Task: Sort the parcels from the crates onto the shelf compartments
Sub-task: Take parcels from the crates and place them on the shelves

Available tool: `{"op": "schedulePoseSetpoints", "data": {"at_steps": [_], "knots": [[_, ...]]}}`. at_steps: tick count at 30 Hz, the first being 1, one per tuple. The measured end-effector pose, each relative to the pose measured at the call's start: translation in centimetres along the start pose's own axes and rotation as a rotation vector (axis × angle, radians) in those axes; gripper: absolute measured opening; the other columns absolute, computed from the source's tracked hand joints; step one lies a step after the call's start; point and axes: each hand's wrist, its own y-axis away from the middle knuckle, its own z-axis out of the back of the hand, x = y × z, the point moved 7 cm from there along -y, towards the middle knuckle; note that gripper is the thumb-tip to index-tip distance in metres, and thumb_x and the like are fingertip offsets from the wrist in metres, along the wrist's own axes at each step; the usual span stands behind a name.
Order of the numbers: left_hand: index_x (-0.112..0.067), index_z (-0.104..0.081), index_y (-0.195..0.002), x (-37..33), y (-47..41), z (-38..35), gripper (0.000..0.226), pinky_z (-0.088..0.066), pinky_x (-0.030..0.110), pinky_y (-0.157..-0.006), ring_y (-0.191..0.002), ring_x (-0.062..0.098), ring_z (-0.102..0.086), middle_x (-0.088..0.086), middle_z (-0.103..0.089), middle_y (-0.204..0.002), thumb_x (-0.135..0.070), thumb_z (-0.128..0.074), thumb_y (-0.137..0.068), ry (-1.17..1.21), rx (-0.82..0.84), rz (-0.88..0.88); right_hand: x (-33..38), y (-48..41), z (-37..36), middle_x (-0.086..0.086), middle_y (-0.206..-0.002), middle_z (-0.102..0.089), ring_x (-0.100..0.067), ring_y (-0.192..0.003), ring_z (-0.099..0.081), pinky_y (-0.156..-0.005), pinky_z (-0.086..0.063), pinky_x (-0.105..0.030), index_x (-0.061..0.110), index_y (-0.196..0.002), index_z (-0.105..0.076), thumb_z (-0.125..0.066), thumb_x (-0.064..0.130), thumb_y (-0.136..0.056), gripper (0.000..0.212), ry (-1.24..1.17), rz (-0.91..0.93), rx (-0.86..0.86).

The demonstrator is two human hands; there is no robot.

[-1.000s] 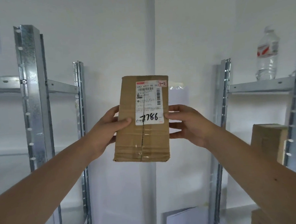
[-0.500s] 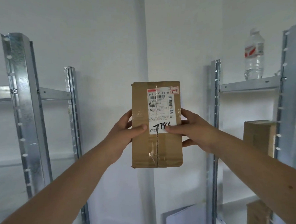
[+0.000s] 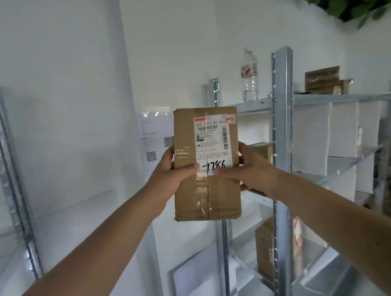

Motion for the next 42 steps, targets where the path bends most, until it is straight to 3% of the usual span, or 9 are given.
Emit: {"op": "schedulePoseSetpoints", "data": {"at_steps": [3,9,14,18,20,25,31,35,42], "knots": [[-0.036,-0.049,-0.150,0.5,0.3,-2.7,0.069,-0.056,0.035,-0.103,-0.110,0.007,-0.074,-0.013,-0.076,-0.123,-0.019,-0.081,-0.092,0.013,0.078,0.001,-0.7,2.9,2.0,0.008,-0.113,-0.078,-0.018,-0.099,-0.078,-0.081,-0.067,-0.050,0.038,-0.146,-0.047,-0.095,0.028,-0.078,0.083,0.071,-0.023,-0.098],[-0.032,-0.046,-0.152,1.4,1.5,-9.2,0.072,-0.057,0.019,-0.095,-0.111,0.002,-0.072,-0.011,-0.074,-0.130,-0.017,-0.081,-0.091,0.087,0.246,0.000,-2.8,8.8,6.5,0.006,-0.123,-0.077,-0.018,-0.113,-0.074,-0.098,-0.062,-0.051,0.031,-0.152,-0.046,-0.098,0.025,-0.073,0.094,0.060,-0.095,-0.279],[-0.034,-0.047,-0.151,1.9,2.2,-15.2,0.082,-0.053,0.037,-0.107,-0.113,0.009,-0.073,-0.010,-0.075,-0.127,-0.026,-0.089,-0.082,0.135,0.376,0.018,-4.3,13.3,10.8,0.007,-0.121,-0.078,-0.017,-0.107,-0.077,-0.094,-0.064,-0.049,0.028,-0.147,-0.050,-0.099,0.026,-0.069,0.091,0.076,-0.155,-0.403],[-0.032,-0.047,-0.152,1.7,2.5,-20.6,0.078,-0.052,0.038,-0.110,-0.114,0.008,-0.073,-0.010,-0.076,-0.126,-0.020,-0.087,-0.086,0.175,0.456,0.016,-5.2,16.8,14.5,0.006,-0.120,-0.077,-0.012,-0.101,-0.077,-0.071,-0.063,-0.023,0.031,-0.142,-0.050,-0.095,0.019,-0.076,0.080,0.099,-0.191,-0.481],[-0.033,-0.046,-0.153,1.9,2.2,-23.5,0.082,-0.052,0.037,-0.110,-0.111,0.006,-0.073,-0.011,-0.077,-0.122,-0.016,-0.088,-0.084,0.185,0.491,0.026,-5.8,18.1,16.7,0.010,-0.117,-0.077,-0.006,-0.098,-0.076,-0.068,-0.060,-0.016,0.033,-0.139,-0.051,-0.094,0.018,-0.077,0.077,0.117,-0.194,-0.522],[-0.038,-0.044,-0.152,2.0,1.0,-31.8,0.102,-0.055,0.045,-0.109,-0.117,0.016,-0.072,-0.008,-0.076,-0.124,-0.012,-0.097,-0.068,0.202,0.538,0.052,-8.4,20.1,23.7,0.009,-0.117,-0.079,-0.012,-0.107,-0.076,-0.098,-0.063,-0.042,0.033,-0.139,-0.057,-0.097,0.018,-0.072,0.079,0.159,-0.226,-0.585],[-0.038,-0.045,-0.150,1.3,-1.3,-44.8,0.098,-0.054,0.049,-0.109,-0.115,0.018,-0.073,-0.007,-0.077,-0.121,-0.014,-0.097,-0.071,0.269,0.634,0.048,-11.9,23.1,34.4,0.012,-0.112,-0.080,-0.014,-0.107,-0.077,-0.100,-0.061,-0.047,0.045,-0.120,-0.062,-0.099,0.016,-0.063,0.074,0.184,-0.229,-0.723],[-0.035,-0.050,-0.147,1.2,-3.0,-53.8,0.088,-0.055,0.050,-0.106,-0.112,0.021,-0.075,-0.002,-0.078,-0.120,-0.011,-0.094,-0.075,0.316,0.653,0.043,-14.3,24.6,41.9,0.011,-0.115,-0.077,-0.013,-0.109,-0.074,-0.102,-0.060,-0.046,0.032,-0.131,-0.059,-0.098,0.005,-0.066,0.081,0.217,-0.270,-0.776],[-0.033,-0.049,-0.148,1.6,-6.5,-64.8,0.087,-0.057,0.044,-0.105,-0.111,0.015,-0.074,-0.007,-0.077,-0.123,-0.015,-0.094,-0.076,0.329,0.622,0.036,-18.9,23.7,52.7,0.009,-0.117,-0.077,-0.016,-0.110,-0.074,-0.101,-0.061,-0.047,0.033,-0.131,-0.061,-0.098,0.002,-0.065,0.082,0.219,-0.274,-0.780]]}}
